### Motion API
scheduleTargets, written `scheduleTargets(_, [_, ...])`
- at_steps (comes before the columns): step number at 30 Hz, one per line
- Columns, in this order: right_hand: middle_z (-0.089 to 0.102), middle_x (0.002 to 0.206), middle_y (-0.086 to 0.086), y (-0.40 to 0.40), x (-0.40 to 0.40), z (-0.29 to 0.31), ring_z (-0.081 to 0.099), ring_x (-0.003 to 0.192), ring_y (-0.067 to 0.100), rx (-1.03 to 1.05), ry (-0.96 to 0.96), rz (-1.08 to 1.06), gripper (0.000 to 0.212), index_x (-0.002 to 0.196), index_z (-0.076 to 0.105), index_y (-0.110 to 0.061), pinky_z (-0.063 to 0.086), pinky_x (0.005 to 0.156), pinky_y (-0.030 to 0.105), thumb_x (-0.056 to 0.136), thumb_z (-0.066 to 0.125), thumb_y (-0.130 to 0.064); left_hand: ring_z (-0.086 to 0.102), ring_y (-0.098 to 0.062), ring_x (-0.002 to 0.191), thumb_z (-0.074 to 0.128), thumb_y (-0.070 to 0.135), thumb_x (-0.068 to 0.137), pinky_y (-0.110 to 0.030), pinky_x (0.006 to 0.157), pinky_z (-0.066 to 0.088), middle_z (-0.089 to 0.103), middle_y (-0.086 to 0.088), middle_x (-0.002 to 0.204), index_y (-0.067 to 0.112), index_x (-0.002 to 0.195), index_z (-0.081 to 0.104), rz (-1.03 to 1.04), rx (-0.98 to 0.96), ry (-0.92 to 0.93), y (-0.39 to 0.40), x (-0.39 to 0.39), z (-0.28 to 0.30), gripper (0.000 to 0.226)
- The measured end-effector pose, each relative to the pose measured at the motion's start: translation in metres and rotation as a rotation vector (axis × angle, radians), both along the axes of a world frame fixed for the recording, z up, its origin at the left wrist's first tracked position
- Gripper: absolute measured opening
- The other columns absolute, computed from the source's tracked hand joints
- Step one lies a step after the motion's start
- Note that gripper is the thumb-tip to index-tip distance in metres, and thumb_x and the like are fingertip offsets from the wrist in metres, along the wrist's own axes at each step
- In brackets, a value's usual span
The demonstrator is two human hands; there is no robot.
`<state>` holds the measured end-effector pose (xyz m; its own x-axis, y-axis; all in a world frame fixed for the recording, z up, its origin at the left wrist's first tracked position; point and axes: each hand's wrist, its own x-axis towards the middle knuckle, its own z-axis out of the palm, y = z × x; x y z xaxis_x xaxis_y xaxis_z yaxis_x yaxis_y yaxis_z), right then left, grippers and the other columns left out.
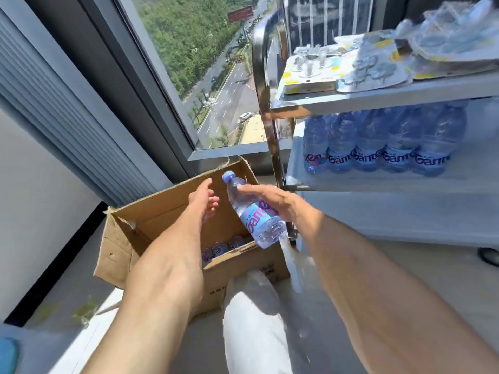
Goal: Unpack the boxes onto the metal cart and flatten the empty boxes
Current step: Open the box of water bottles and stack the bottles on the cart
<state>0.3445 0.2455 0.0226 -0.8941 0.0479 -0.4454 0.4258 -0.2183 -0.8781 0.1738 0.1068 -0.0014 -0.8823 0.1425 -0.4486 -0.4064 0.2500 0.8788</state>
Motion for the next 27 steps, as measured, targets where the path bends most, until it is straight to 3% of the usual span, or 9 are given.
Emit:
scheduleTargets(3, [0.071, 0.103, 0.018, 0.017, 0.041, -0.003, 0.070, 0.083, 0.029, -0.011, 0.091, -0.175, 0.052, 0.115, 0.062, -0.005, 0.057, 0.080, 0.040, 0.079, 0.074, -0.041, 0.057, -0.019, 0.060, 0.063, 0.047, 0.085, -0.025, 0.049, 0.039, 0.065, -0.011, 0.080, 0.007, 0.102, 0.062, 0.095, -0.040, 0.070, 0.006, 0.036, -0.007, 0.044])
scheduleTargets(6, [0.066, 0.103, 0.016, 0.035, 0.081, -0.003, 0.067, 0.080, 0.022, 0.033, 0.121, -0.358, 0.043, 0.110, 0.060, -0.004, 0.058, 0.066, 0.027, 0.079, 0.077, -0.029, 0.059, -0.028, 0.102, 0.059, 0.048, 0.087, -0.034, 0.083, 0.044, 0.063, -0.012, 0.117, 0.013, 0.117, 0.058, 0.110, -0.307, 0.372, 0.022, 0.081, -0.014, 0.045])
scheduleTargets(8, [0.063, 0.103, 0.012, 0.047, 0.105, -0.005, 0.064, 0.085, 0.021, 0.188, 0.128, -0.439, 0.045, 0.110, 0.062, -0.004, 0.057, 0.068, 0.027, 0.077, 0.079, -0.030, 0.053, -0.031, 0.118, 0.056, 0.048, 0.087, -0.037, 0.097, 0.039, 0.055, -0.012, 0.129, 0.018, 0.129, 0.051, -0.004, -0.497, 0.592, 0.038, 0.116, -0.015, 0.051])
scheduleTargets(11, [0.067, 0.095, 0.011, 0.063, 0.140, -0.010, 0.065, 0.094, 0.029, 0.377, 0.116, -0.615, 0.036, 0.092, 0.065, -0.011, 0.054, 0.081, 0.045, 0.068, 0.082, -0.031, 0.052, -0.031, 0.117, 0.053, 0.045, 0.087, -0.041, 0.095, 0.043, 0.048, -0.010, 0.132, 0.023, 0.135, 0.045, -0.193, -0.663, 0.815, 0.067, 0.164, -0.016, 0.053])
scheduleTargets(15, [0.067, 0.082, 0.000, 0.091, 0.188, -0.008, 0.063, 0.083, 0.024, 0.477, 0.142, -0.807, 0.032, 0.083, 0.066, -0.021, 0.051, 0.070, 0.036, 0.061, 0.075, -0.043, 0.055, -0.032, 0.107, 0.050, 0.031, 0.084, -0.040, 0.089, 0.047, 0.051, -0.009, 0.124, 0.026, 0.127, 0.049, -0.273, -0.629, 0.953, 0.116, 0.218, -0.015, 0.043])
scheduleTargets(20, [0.061, 0.091, -0.007, 0.143, 0.245, -0.006, 0.058, 0.088, 0.018, 0.635, 0.160, -0.994, 0.037, 0.098, 0.062, -0.024, 0.041, 0.071, 0.027, 0.069, 0.071, -0.045, 0.057, -0.030, 0.110, 0.052, 0.025, 0.088, -0.041, 0.090, 0.049, 0.055, -0.010, 0.125, 0.020, 0.131, 0.048, -0.368, -0.514, 0.962, 0.187, 0.279, -0.020, 0.044])
scheduleTargets(24, [0.062, 0.119, 0.006, 0.190, 0.273, -0.005, 0.057, 0.109, 0.026, 0.786, 0.162, -1.151, 0.055, 0.126, 0.055, -0.016, 0.045, 0.089, 0.033, 0.078, 0.070, -0.040, 0.054, -0.028, 0.117, 0.056, 0.033, 0.087, -0.041, 0.091, 0.048, 0.049, -0.004, 0.135, 0.023, 0.136, 0.044, -0.474, -0.582, 1.046, 0.237, 0.309, -0.016, 0.051])
scheduleTargets(27, [0.055, 0.131, 0.012, 0.224, 0.282, -0.001, 0.048, 0.121, 0.030, 0.911, 0.133, -1.232, 0.065, 0.138, 0.045, -0.010, 0.040, 0.099, 0.039, 0.083, 0.068, -0.034, 0.051, -0.030, 0.122, 0.059, 0.032, 0.087, -0.044, 0.095, 0.046, 0.044, -0.005, 0.141, 0.024, 0.140, 0.038, -0.534, -0.613, 1.009, 0.273, 0.325, -0.013, 0.057])
